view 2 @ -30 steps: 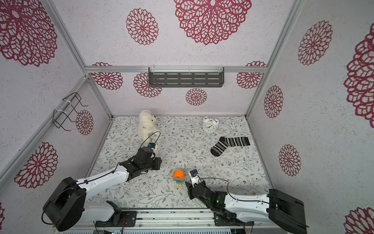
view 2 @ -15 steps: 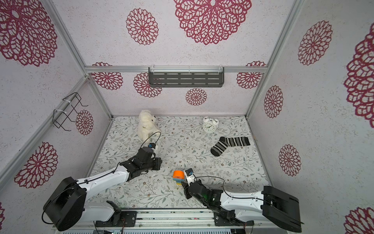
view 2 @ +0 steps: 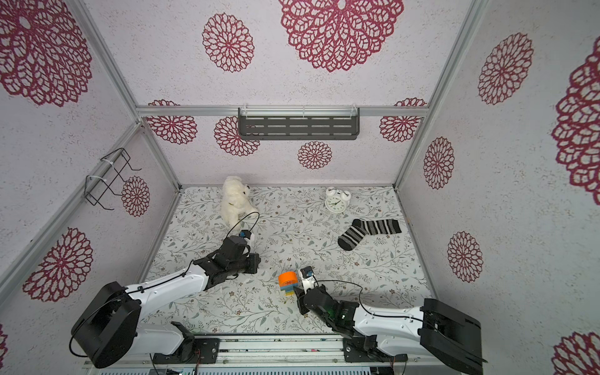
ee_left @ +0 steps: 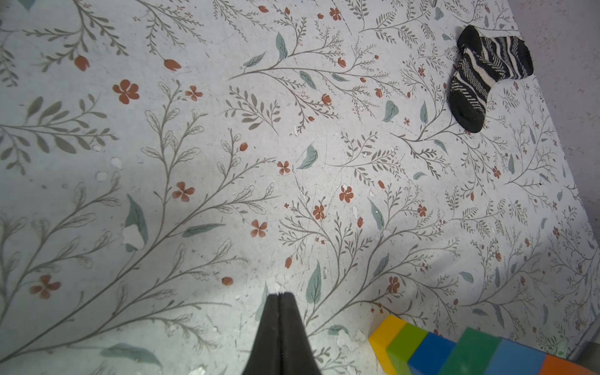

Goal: Assemble an ice cream with lego
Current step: Pick up the lego brick from the center of the board.

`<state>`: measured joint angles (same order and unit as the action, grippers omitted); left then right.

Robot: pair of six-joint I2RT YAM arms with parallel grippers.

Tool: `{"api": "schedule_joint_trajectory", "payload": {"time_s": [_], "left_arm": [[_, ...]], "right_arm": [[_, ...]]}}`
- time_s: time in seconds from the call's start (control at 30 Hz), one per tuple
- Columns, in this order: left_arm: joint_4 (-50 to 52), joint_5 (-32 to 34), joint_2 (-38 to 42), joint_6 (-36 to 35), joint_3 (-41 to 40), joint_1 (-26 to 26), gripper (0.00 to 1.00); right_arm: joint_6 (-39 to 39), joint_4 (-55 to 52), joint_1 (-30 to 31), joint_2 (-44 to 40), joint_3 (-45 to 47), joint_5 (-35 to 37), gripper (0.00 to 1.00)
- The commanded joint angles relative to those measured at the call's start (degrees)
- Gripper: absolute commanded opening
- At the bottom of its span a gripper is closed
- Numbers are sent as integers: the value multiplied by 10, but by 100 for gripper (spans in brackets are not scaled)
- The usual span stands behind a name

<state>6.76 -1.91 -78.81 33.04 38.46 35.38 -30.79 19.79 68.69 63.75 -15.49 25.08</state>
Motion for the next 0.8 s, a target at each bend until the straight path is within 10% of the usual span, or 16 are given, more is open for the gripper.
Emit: {"api": "schedule_joint_trajectory", "payload": {"time_s": [0.0, 0.77], "left_arm": [[-1, -4, 0, -5, 3, 7, 0], [-2, -1, 13, -4, -11, 11, 0]], "right_arm": [[17, 24, -9, -1, -3, 10, 38], [68, 76, -47, -124, 109, -81, 54]]}}
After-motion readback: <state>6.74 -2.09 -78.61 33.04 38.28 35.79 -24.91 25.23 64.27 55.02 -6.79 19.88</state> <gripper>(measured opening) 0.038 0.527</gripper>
